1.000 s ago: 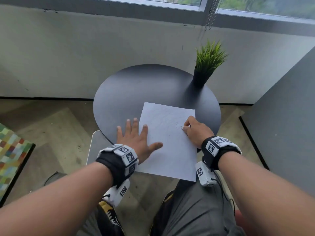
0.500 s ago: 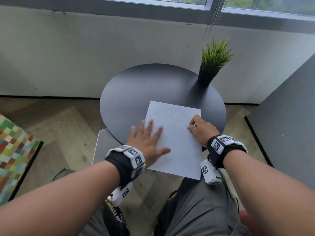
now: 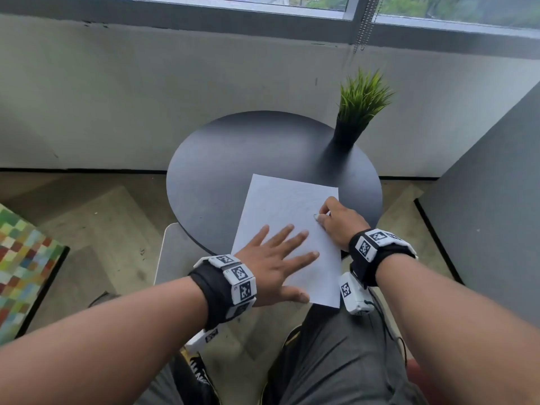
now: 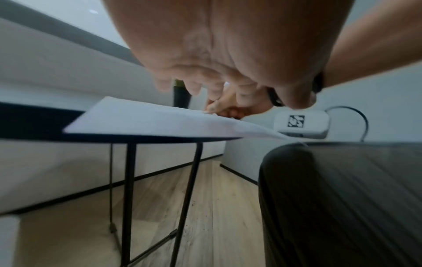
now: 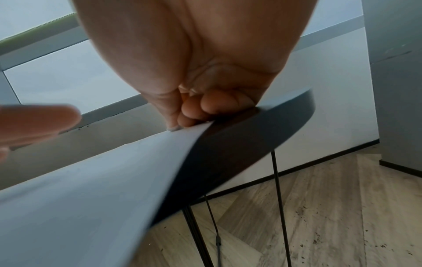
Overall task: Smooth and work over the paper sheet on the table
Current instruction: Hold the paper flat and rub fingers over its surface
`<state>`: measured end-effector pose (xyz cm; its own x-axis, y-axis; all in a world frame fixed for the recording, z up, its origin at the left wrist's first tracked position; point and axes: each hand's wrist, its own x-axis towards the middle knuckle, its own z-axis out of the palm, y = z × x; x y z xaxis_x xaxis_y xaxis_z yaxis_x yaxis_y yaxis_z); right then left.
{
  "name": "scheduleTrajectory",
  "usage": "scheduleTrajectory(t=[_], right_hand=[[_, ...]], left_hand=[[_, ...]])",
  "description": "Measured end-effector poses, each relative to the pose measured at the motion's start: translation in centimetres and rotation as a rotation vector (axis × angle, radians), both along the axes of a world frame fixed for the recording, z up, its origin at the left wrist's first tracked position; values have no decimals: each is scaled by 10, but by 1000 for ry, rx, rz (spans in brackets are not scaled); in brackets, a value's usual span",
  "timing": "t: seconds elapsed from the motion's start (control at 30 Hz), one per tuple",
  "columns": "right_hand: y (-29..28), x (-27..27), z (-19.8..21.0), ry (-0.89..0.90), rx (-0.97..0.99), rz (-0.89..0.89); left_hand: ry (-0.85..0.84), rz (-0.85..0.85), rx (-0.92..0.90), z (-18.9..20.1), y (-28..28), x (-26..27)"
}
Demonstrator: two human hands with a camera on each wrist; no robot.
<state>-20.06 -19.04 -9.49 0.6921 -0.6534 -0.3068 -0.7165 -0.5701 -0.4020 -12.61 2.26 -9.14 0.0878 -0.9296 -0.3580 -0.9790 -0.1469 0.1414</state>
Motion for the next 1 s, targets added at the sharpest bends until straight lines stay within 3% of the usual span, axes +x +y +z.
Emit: scheduleTrajectory(t=[0.07,0.13,0.27,0.3,0.33,0.47,0.5,0.57,0.7,0.73,0.8,0.9,0.93,1.0], right_hand=[[0,0,1,-3,7,2],[0,1,1,-4,14,-3],[-1,2,0,-5,25,-11],[-1,2,-1,-1,24,-11],[-2,2,-1,3,24,-7],[-3,2,-1,4,10,11],[-3,1,-1,3,4,13],[-2,1,-1,2,3,13],[-1,2,-1,3,8,7],[-2,2,-2,2,11,7],[-2,3,-1,5,0,22],[-1,2,-2,2,-14,31],[-1,2,-2,-3,-14,28],[-1,2,-4,-8,-17,21]], left_hand=[[-13,-70,21,-5,-5,1],[-31,-1,75,-4,-7,15],[-68,573,114,1,-6,57],[-72,626,113,5,-9,57],[-63,583,107,8,-14,49],[50,4,63,9,-30,-14],[40,-74,54,4,-30,-23],[30,-29,57,-6,-28,-17],[-1,460,120,-8,-24,21],[-27,497,119,-8,-23,24],[-43,356,97,-6,-23,18],[-6,-20,95,-8,-21,-3],[-11,-43,104,-9,-22,0],[-8,144,109,-7,-26,21]])
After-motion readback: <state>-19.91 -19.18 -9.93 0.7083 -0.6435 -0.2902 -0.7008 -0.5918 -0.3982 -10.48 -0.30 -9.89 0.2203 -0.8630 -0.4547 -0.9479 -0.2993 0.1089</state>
